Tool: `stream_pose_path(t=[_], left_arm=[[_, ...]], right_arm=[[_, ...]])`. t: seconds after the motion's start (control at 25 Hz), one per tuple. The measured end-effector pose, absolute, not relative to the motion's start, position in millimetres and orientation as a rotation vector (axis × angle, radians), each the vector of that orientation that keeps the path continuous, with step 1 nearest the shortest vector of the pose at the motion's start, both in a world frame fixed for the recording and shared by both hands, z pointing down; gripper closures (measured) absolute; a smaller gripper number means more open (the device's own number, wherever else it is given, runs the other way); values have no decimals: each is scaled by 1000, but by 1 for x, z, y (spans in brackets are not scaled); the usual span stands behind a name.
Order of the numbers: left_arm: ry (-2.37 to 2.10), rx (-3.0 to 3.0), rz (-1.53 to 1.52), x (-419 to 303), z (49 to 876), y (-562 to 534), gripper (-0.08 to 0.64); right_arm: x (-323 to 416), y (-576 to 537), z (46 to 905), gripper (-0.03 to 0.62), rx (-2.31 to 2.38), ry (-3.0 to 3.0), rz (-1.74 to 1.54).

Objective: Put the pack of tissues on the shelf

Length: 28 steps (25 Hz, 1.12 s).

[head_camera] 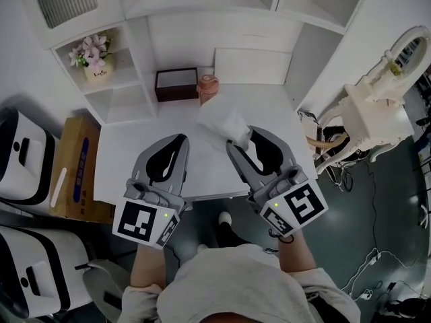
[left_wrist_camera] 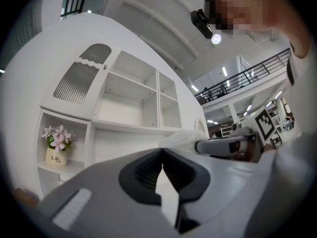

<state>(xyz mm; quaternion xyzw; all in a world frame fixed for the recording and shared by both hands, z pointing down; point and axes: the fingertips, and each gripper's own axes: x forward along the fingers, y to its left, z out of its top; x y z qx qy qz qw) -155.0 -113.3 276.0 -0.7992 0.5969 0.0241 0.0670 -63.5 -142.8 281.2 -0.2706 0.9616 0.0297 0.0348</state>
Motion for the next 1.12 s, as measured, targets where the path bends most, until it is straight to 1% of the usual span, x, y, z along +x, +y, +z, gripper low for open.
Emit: stream_pose_path(t=[0.56,1.12], left_arm=[[1842,-2356,82,-153,265,-187,560],[1902,-2275,65,-134,257,-227,560]], right_arm=[[-62,-220,269,423,-759,2957,111],[-47,-267,252,423,-649,2951,156]])
